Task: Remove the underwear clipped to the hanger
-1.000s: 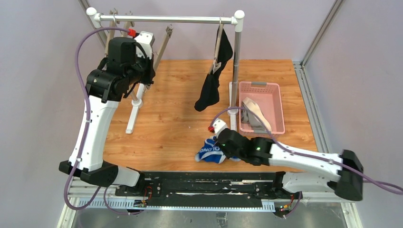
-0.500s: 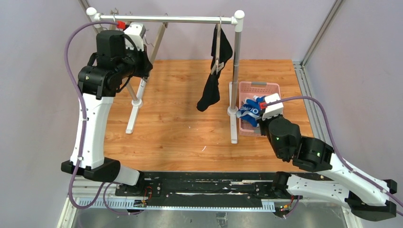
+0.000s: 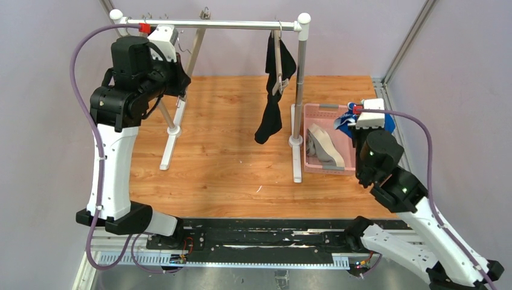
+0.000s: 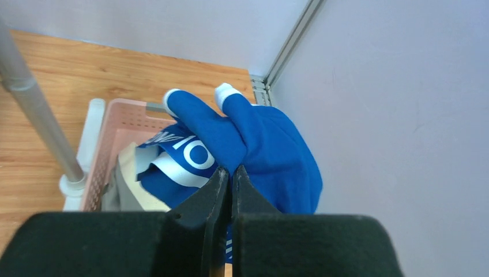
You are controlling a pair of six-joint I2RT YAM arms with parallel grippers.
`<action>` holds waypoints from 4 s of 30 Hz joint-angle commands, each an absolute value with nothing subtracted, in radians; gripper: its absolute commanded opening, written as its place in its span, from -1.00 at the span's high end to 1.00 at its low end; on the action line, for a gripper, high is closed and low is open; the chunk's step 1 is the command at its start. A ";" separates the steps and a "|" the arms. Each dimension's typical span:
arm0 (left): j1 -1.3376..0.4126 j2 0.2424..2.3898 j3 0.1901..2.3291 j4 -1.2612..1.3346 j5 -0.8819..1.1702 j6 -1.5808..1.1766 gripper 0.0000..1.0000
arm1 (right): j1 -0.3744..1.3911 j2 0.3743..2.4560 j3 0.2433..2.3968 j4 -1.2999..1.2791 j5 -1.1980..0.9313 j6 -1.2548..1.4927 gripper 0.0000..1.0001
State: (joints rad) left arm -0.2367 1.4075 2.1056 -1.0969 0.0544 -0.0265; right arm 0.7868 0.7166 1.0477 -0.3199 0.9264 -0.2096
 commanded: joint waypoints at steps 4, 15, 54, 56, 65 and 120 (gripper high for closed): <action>-0.214 1.448 2.217 -1.090 0.054 -0.014 1.00 | 0.450 0.874 1.018 -0.346 0.473 -0.096 0.99; -0.170 1.535 2.303 -1.089 0.080 -0.014 1.00 | 0.282 1.040 0.852 -0.221 0.156 0.000 0.99; -0.149 1.375 2.289 -1.065 0.020 0.010 0.11 | 0.254 1.017 0.855 -0.272 0.134 0.064 0.16; -0.150 1.351 2.286 -1.065 0.054 0.016 0.29 | 0.255 0.970 0.862 -0.268 0.105 0.073 0.41; -0.319 1.327 2.303 -1.059 0.086 0.020 0.42 | 0.318 0.883 1.002 -0.248 -0.051 0.133 0.99; -0.612 1.656 2.240 -0.635 0.074 0.036 -0.33 | 0.997 1.130 1.110 -0.088 0.282 -0.043 0.99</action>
